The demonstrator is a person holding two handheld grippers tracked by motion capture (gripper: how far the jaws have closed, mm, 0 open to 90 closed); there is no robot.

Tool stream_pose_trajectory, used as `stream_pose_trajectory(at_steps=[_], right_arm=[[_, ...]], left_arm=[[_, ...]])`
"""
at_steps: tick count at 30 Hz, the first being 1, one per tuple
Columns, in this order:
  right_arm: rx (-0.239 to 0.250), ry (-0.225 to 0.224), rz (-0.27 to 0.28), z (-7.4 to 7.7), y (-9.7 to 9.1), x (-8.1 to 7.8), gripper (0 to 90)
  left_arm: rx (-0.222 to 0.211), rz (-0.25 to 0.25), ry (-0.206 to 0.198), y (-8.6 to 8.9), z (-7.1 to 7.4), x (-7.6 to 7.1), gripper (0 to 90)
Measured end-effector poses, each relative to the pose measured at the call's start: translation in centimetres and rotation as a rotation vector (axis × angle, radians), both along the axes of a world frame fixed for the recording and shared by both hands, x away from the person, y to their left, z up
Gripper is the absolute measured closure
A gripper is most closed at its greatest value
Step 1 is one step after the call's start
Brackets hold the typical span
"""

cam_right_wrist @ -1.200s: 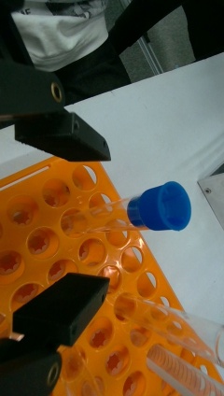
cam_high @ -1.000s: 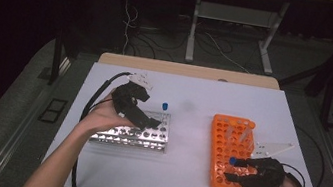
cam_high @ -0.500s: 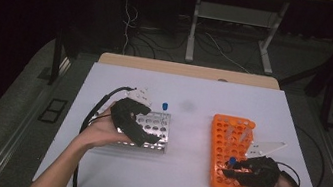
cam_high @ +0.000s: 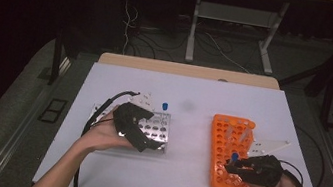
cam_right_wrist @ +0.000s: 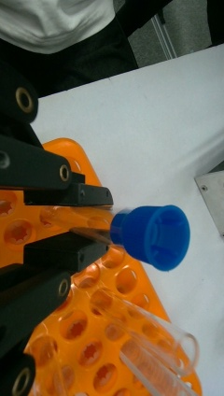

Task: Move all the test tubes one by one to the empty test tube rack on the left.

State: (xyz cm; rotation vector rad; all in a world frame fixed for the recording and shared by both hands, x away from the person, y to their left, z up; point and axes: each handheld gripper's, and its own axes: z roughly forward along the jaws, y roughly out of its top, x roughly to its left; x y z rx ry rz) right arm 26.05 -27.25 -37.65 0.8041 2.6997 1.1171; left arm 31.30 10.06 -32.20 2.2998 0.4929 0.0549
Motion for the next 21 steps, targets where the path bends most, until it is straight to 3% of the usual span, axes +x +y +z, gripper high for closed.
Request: stream_pose_trajectory(at_steps=[10,21], right_arm=[[0.011,-0.009,0.018,1.7,0.2,0.3,75.6],[0.017,-0.011,0.065,3.8,2.2,1.4,75.6]], left_arm=[[-0.007,-0.001,0.001,0.2,0.2,0.0,0.0],[-0.009,-0.018,-0.006,-0.1,0.7,0.0,0.0]])
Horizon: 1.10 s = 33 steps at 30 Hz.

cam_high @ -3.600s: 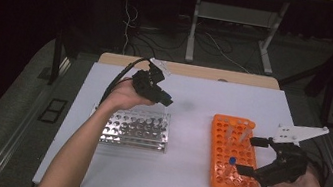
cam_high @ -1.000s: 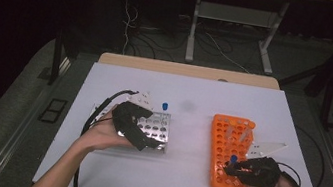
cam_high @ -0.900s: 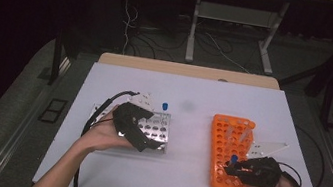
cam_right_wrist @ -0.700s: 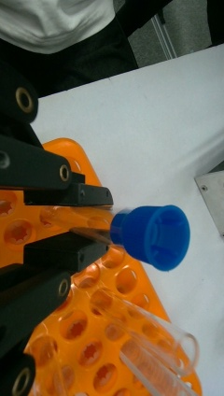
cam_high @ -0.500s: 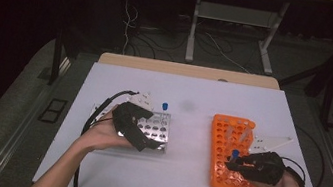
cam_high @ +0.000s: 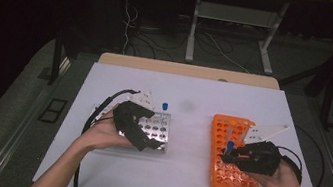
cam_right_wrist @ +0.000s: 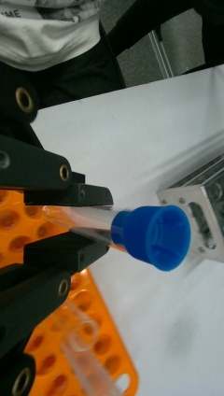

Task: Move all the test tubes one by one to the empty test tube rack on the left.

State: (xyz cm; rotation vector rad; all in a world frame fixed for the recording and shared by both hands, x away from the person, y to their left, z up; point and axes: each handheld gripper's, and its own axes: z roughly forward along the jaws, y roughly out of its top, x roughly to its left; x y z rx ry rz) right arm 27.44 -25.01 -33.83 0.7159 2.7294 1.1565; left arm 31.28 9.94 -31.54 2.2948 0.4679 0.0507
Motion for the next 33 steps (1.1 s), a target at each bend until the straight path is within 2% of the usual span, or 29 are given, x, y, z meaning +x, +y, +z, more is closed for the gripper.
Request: stream_pose_trajectory(at_steps=[12,20,29,33], right_arm=[[0.0,-0.001,0.072,1.3,3.5,1.5,75.6],[-0.002,-0.01,0.115,2.0,5.7,2.5,75.6],[-0.017,0.005,0.153,1.7,7.9,3.0,75.6],[-0.019,0.008,0.172,1.5,9.0,3.2,75.6]], left_arm=[[-0.013,-0.026,-0.013,-0.6,0.9,0.1,0.0],[-0.019,-0.059,-0.025,-1.8,1.6,0.2,0.8],[-0.02,-0.11,-0.035,-2.8,2.2,0.2,6.5],[-0.023,-0.129,-0.035,-3.0,2.5,0.1,14.3]])
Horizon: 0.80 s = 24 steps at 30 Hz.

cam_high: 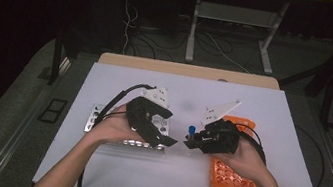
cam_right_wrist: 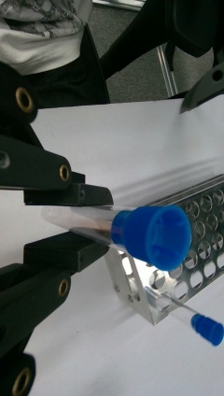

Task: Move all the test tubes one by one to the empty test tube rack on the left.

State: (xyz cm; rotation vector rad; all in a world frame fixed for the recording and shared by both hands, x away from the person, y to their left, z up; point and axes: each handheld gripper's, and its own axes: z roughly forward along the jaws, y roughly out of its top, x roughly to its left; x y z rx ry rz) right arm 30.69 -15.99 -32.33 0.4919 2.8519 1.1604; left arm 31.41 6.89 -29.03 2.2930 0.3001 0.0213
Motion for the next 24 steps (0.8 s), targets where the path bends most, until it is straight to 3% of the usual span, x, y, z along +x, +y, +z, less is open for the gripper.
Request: stream_pose_trajectory(at_steps=[5,11,13,20,24], right_arm=[[-0.001,0.002,0.015,-0.1,0.8,0.2,75.6],[-0.011,0.006,0.042,-0.4,2.2,0.3,75.6],[-0.012,0.006,0.045,-0.4,2.4,0.3,75.6],[-0.011,0.006,0.068,-0.4,3.7,0.3,75.6],[-0.011,0.002,0.078,-0.5,4.0,0.3,75.6]], left_arm=[[-0.005,-0.019,0.0,-0.3,0.2,0.1,20.4],[-0.008,-0.049,0.014,-0.4,0.4,0.2,36.0],[0.0,-0.063,0.014,-0.5,0.5,0.3,38.1],[0.031,-0.102,0.011,-1.0,0.4,0.3,59.8],[0.045,-0.093,0.008,-1.0,0.3,0.3,67.4]])
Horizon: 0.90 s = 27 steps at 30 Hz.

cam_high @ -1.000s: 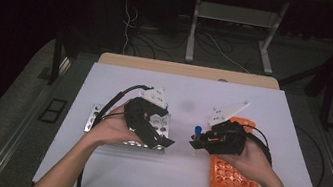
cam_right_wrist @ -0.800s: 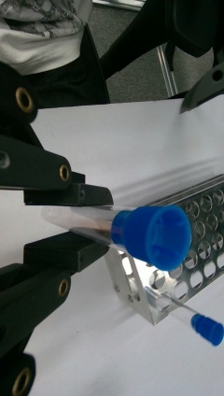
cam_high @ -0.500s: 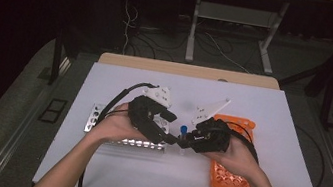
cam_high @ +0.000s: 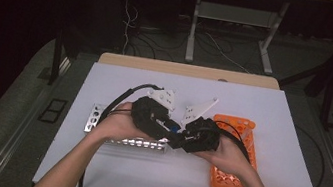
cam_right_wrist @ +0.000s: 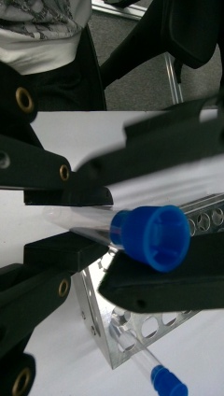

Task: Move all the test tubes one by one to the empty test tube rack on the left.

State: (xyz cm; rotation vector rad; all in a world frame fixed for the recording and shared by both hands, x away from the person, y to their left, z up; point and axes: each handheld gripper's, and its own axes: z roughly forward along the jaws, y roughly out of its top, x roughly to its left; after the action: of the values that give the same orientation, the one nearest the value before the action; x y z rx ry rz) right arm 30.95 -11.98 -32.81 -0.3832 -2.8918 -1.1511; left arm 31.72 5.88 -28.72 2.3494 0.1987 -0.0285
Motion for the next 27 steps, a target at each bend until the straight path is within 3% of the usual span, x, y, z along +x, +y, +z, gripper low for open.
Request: stream_pose_trajectory(at_steps=[3,11,25,27], right_arm=[[0.002,-0.002,0.005,-0.1,0.2,0.0,75.6],[0.007,0.001,0.002,-0.2,0.5,0.1,74.8],[0.038,-0.017,-0.061,0.7,-1.0,0.0,46.3],[0.048,-0.019,-0.084,0.9,-1.6,0.1,38.1]], left_arm=[[0.001,0.0,0.013,0.2,0.0,0.2,73.0],[0.023,-0.007,0.015,0.3,0.1,0.4,74.2],[0.022,0.024,-0.003,1.1,1.6,1.3,74.4],[0.021,0.031,-0.005,1.4,1.8,1.4,74.4]])
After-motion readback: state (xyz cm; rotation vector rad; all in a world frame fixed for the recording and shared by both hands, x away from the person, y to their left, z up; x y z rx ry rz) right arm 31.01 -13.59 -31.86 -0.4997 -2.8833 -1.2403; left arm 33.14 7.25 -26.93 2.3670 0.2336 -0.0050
